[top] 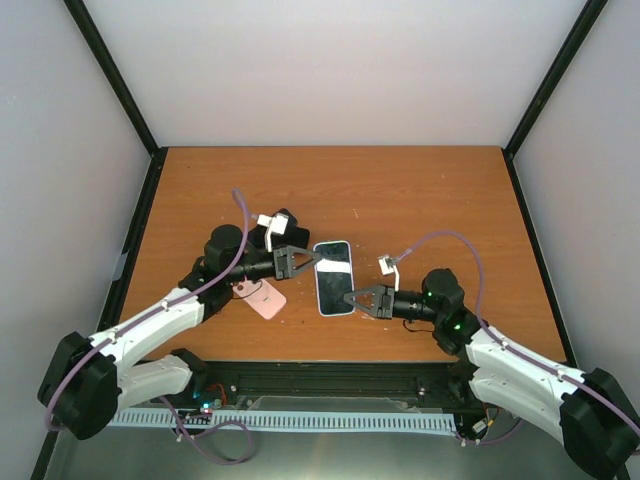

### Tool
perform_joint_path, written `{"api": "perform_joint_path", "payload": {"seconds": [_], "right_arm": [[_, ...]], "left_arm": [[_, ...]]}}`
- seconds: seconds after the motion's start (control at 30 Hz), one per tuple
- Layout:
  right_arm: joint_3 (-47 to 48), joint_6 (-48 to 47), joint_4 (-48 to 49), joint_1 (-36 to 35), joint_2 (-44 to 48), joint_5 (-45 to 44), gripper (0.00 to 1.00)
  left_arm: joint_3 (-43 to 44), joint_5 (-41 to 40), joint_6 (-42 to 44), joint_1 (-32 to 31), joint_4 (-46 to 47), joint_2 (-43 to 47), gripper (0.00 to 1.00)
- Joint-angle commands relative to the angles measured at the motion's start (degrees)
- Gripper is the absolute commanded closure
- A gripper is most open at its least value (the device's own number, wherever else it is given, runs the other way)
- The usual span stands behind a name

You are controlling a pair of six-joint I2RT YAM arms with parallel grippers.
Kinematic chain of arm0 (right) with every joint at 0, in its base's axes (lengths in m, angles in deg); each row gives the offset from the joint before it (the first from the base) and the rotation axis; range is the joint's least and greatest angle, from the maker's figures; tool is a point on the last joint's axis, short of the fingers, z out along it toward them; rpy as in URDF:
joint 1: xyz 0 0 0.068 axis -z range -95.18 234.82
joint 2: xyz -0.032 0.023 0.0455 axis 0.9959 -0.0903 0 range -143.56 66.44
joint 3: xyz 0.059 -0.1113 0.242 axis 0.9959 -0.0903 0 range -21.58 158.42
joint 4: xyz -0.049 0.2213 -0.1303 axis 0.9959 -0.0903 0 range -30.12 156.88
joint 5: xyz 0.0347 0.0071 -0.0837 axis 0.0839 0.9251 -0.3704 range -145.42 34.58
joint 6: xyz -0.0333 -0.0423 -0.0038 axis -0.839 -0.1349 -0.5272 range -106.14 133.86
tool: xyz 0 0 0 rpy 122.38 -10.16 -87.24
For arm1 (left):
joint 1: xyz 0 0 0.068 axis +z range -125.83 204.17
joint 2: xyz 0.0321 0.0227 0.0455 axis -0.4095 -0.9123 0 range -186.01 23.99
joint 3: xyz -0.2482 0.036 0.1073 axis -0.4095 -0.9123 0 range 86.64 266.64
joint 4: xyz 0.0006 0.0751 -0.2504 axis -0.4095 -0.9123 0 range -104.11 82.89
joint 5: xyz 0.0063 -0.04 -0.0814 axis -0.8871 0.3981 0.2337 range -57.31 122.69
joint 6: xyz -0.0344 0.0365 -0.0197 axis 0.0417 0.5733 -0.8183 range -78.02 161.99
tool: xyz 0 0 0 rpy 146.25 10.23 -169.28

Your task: Put the phone into the phone case

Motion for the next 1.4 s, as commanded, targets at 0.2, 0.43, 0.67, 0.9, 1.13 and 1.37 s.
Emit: {"api": "perform_joint_path", "payload": {"seconds": [0.2, 0.43, 0.67, 0.9, 1.13, 1.37], "right_arm": [[0.2, 2.1, 4.2, -0.6, 5.5, -3.6, 0.97], [1.5, 3.6, 1.2, -0.6, 9.4, -12.2, 0.97], [3.5, 5.6, 6.0, -0.6, 5.5, -13.2, 0.97], [7.0, 4.8, 6.2, -0.6, 1.1, -13.1, 0.97], [8.0, 5.2, 7.3, -0.6, -2.1, -13.0, 0.97], [7.4, 5.7, 8.7, -0.7, -5.3, -12.2, 0.97]], "left_arm": [[5.1, -2.4, -0.9, 0.2, -1.6, -1.4, 0.95], [0.4, 1.8, -7.7, 0.2, 3.3, 0.4, 0.44], [-7.1, 8.9, -14.3, 0.2, 14.5, 0.2, 0.27], [-5.3, 9.5, -12.1, 0.2, 12.0, -1.7, 0.28], [-4.8, 10.6, -12.0, 0.1, 13.6, -4.1, 0.55], [-3.9, 8.6, -9.2, 0.2, 9.8, -3.7, 0.77]]}}
